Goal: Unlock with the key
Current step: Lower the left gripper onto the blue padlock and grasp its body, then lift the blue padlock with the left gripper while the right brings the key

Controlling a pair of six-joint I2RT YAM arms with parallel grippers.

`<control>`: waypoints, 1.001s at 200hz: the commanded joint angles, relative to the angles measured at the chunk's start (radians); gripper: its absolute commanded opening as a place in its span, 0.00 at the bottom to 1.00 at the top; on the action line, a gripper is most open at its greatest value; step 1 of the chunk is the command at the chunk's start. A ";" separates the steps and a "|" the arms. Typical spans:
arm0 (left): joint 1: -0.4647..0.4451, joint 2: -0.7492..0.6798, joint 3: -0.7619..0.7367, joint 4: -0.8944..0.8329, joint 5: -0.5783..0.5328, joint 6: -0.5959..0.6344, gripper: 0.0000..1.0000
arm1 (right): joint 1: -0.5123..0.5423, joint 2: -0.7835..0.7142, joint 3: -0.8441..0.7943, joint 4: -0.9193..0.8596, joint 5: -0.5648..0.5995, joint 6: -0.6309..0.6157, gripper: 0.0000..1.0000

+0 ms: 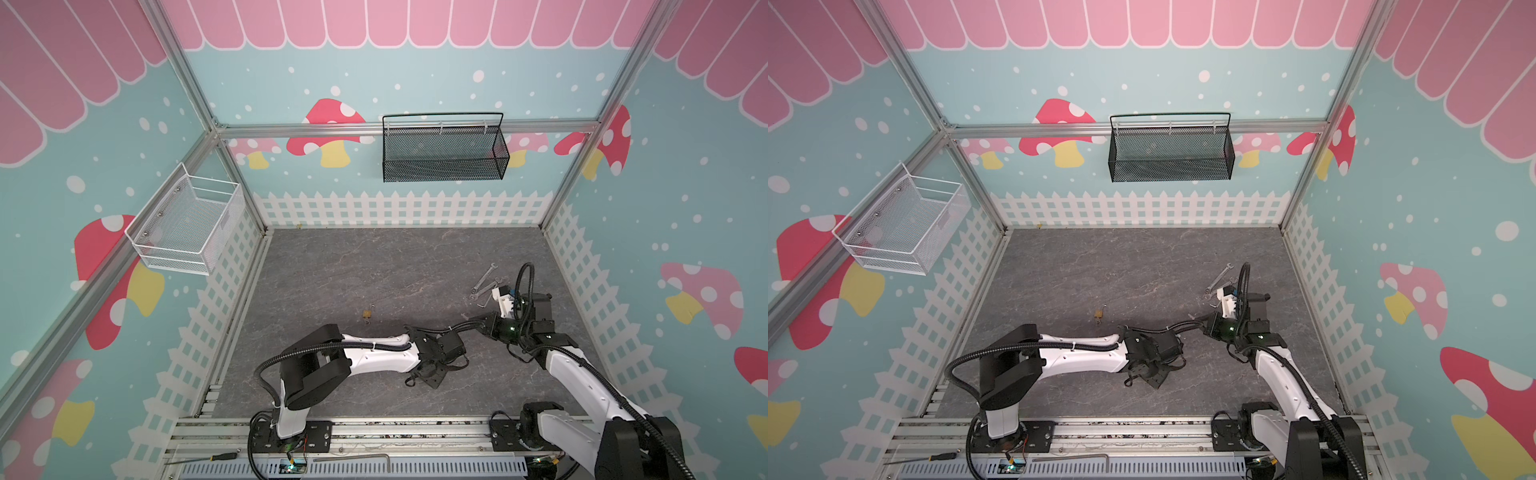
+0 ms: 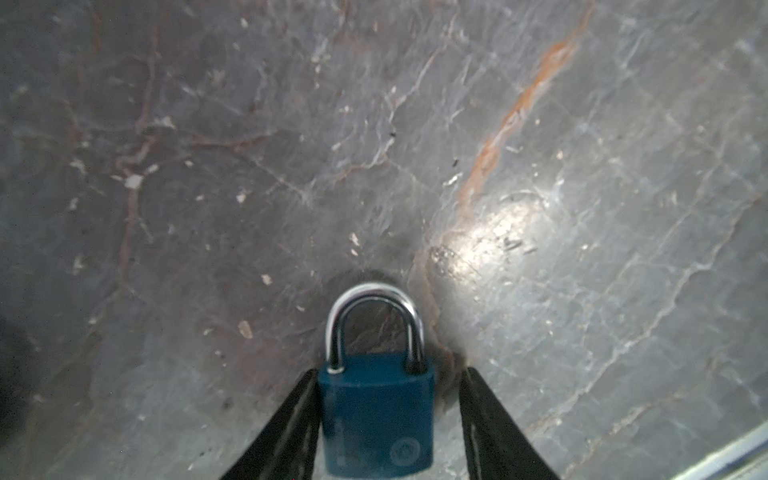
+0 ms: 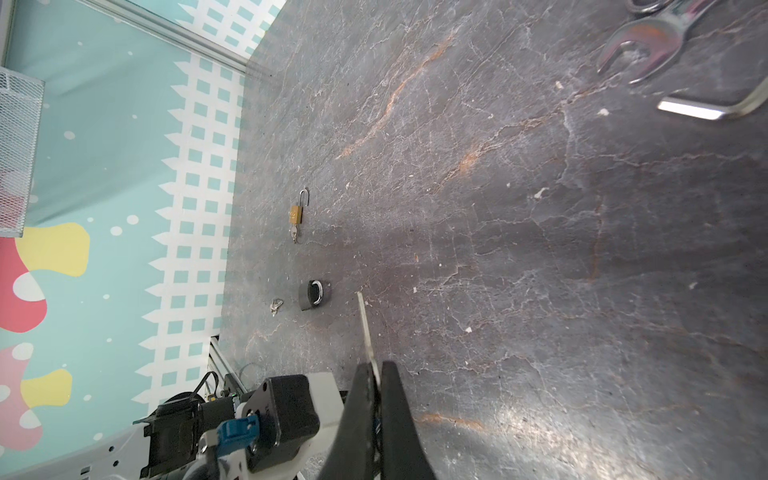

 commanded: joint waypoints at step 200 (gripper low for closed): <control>-0.019 0.053 0.053 -0.117 -0.038 -0.179 0.20 | -0.035 -0.006 0.003 0.002 -0.058 -0.051 0.00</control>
